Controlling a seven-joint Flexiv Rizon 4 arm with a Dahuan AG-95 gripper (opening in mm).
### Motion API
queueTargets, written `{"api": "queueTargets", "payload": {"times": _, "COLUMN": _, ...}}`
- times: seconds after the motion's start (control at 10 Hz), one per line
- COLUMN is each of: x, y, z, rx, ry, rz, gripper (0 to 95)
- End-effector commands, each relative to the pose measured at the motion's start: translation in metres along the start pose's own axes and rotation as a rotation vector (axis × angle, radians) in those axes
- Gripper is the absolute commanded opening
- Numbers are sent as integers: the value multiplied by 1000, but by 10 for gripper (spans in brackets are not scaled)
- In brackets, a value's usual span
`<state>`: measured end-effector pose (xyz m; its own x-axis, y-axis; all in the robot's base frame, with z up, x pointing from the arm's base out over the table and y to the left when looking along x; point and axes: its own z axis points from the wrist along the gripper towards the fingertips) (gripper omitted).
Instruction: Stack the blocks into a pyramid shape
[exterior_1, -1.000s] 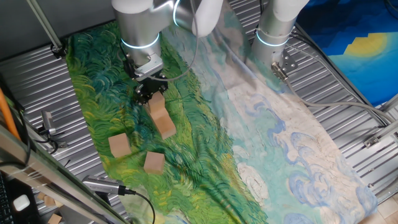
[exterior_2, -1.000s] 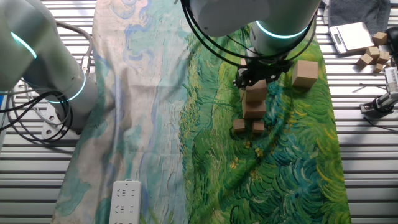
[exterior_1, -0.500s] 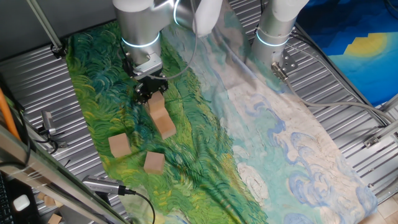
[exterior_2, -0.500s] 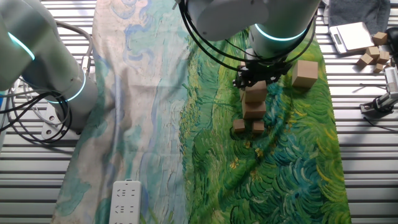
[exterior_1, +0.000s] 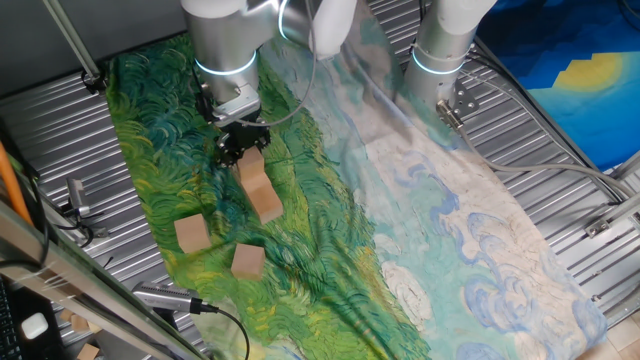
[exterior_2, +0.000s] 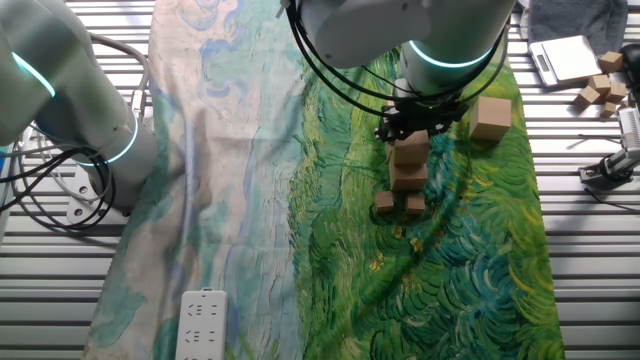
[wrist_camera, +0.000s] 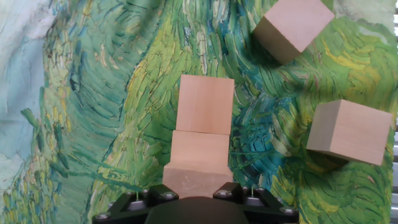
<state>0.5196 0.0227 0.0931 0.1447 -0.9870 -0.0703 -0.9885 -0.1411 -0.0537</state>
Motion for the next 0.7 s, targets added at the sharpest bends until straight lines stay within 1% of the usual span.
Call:
{"api": "queueTargets", "payload": {"times": 0.1, "x": 0, "y": -1, "z": 1, "rx": 0, "ry": 0, "rz": 1, "gripper": 0}}
{"api": "queueTargets", "payload": {"times": 0.3, "x": -2, "y": -2, "z": 1, "rx": 1, "ry": -3, "rz": -1, "gripper": 0}}
{"api": "queueTargets", "payload": {"times": 0.5, "x": -2, "y": -2, "z": 1, "rx": -1, "ry": 3, "rz": 9, "gripper": 0}}
{"api": "queueTargets", "payload": {"times": 0.6, "x": -3, "y": -2, "z": 2, "rx": -1, "ry": 2, "rz": 6, "gripper": 190}}
{"api": "queueTargets", "payload": {"times": 0.7, "x": -3, "y": -2, "z": 2, "rx": -1, "ry": 3, "rz": 3, "gripper": 190}}
